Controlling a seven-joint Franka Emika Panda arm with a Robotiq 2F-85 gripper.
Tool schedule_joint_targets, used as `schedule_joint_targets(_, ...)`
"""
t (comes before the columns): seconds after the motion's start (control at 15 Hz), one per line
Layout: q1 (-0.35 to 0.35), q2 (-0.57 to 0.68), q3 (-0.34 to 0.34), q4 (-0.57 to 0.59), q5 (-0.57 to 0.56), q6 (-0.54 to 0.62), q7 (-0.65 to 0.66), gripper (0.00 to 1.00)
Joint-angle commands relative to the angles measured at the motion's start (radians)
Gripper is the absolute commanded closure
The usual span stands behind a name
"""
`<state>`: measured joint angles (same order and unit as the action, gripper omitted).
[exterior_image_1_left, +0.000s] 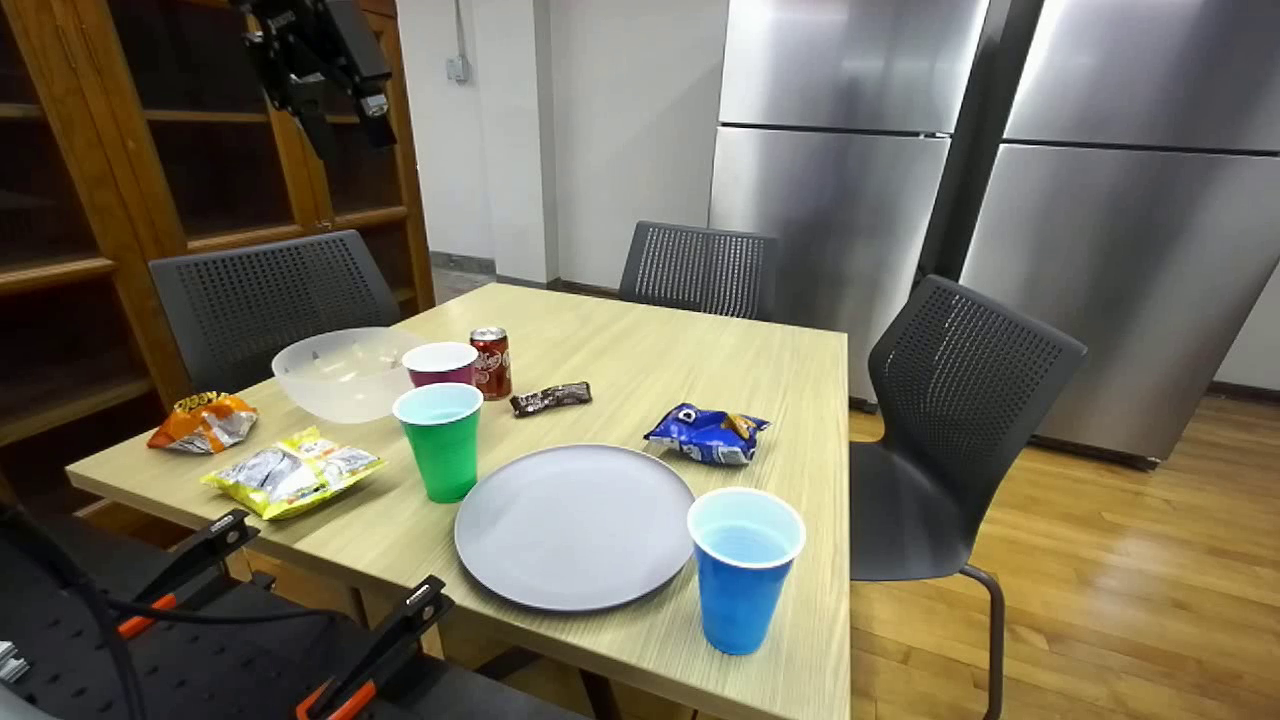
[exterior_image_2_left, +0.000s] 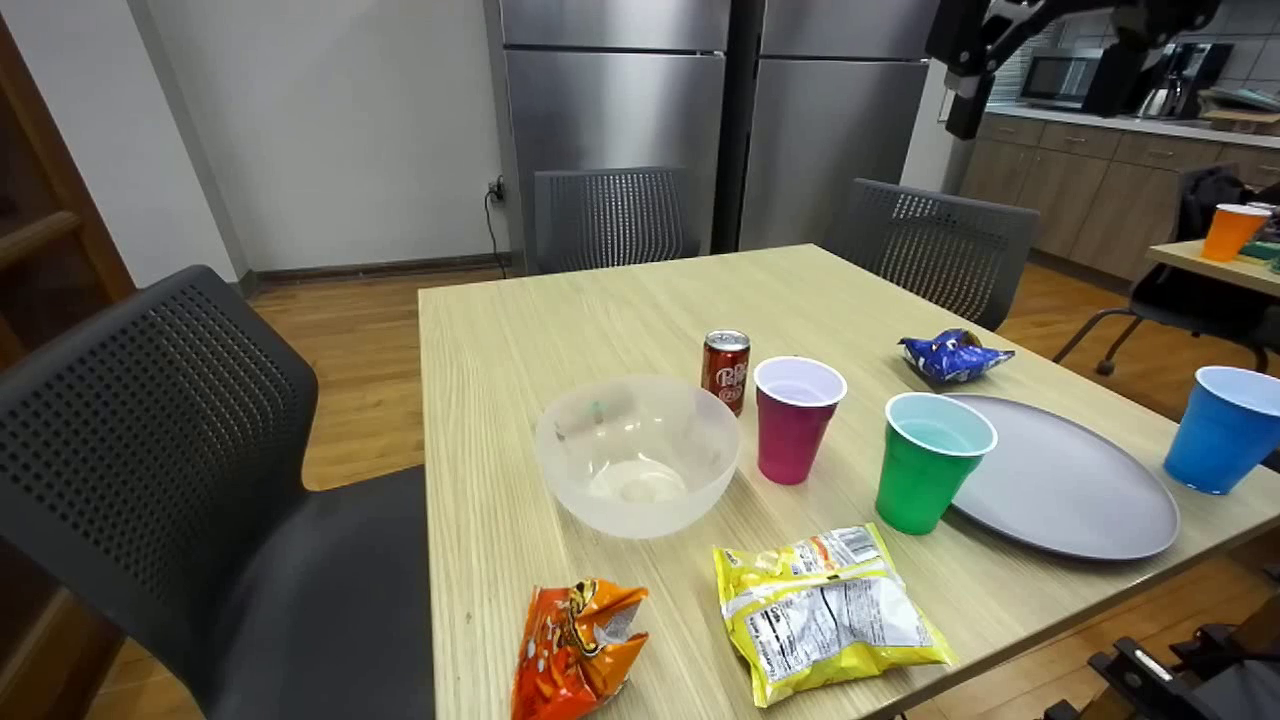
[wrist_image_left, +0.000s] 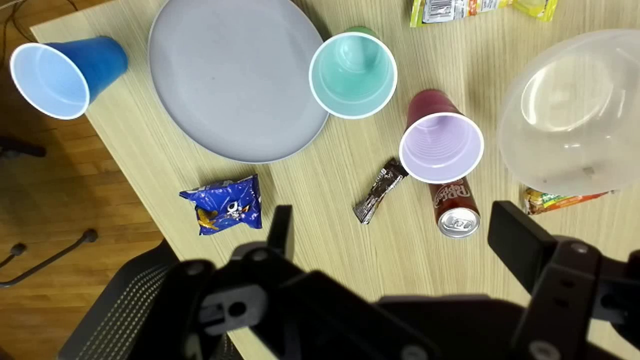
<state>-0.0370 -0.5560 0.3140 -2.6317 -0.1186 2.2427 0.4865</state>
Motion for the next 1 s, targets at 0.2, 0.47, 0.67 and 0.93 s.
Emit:
schedule_joint_targets(0.2, 0.011, 0.014, -0.009, 0.004, -0.017, -0.004, 0.021, 0.0)
schedule_joint_targets(0.47, 0.012, 0.046, -0.013, -0.003, -0.012, 0.013, 0.024, 0.0)
schedule_joint_targets(0.67, 0.012, 0.071, -0.03, -0.012, -0.008, 0.022, 0.016, 0.0)
schedule_joint_targets(0.93, 0.012, 0.103, -0.061, -0.024, -0.014, 0.028, -0.017, 0.0)
